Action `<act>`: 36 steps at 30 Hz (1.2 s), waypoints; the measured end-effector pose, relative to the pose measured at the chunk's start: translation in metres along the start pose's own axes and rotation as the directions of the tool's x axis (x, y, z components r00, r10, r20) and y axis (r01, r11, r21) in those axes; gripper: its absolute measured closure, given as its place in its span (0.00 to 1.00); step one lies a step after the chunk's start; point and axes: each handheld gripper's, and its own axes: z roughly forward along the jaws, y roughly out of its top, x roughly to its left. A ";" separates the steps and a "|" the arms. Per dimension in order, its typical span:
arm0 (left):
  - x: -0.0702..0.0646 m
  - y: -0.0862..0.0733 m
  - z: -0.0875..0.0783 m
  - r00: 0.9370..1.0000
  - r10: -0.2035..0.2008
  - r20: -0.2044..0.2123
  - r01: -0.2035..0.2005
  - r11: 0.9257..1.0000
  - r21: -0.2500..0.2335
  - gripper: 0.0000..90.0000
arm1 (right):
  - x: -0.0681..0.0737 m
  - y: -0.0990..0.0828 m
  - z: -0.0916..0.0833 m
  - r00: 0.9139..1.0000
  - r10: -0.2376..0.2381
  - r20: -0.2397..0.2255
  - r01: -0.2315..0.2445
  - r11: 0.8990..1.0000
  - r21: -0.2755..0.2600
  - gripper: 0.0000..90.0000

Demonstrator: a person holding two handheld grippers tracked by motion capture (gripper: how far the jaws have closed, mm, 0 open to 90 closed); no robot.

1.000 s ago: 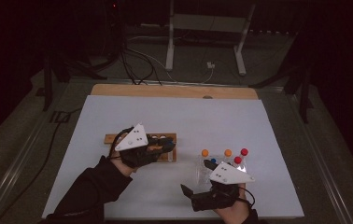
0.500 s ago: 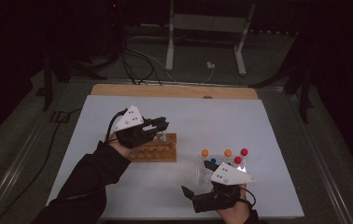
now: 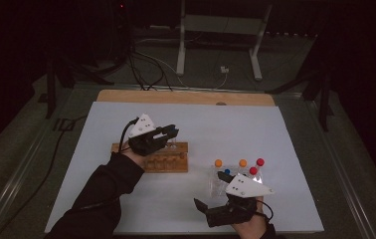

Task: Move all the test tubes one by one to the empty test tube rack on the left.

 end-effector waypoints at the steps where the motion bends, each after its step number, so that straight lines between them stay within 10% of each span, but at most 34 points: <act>1: 0.000 -0.003 0.001 1.000 -0.007 0.002 0.007 1.000 0.006 0.86 | 0.000 0.000 0.000 1.000 0.000 0.000 0.000 1.000 0.000 0.00; 32: -0.005 -0.038 0.020 0.999 -0.031 -0.024 0.034 0.994 0.106 0.84 | -0.001 0.002 -0.006 0.999 -0.004 -0.032 0.003 1.000 -0.015 0.00; 36: -0.008 -0.034 0.018 1.000 -0.014 -0.028 0.017 0.992 0.127 0.65 | -0.003 0.005 -0.008 1.000 -0.014 -0.015 0.014 1.000 -0.007 0.00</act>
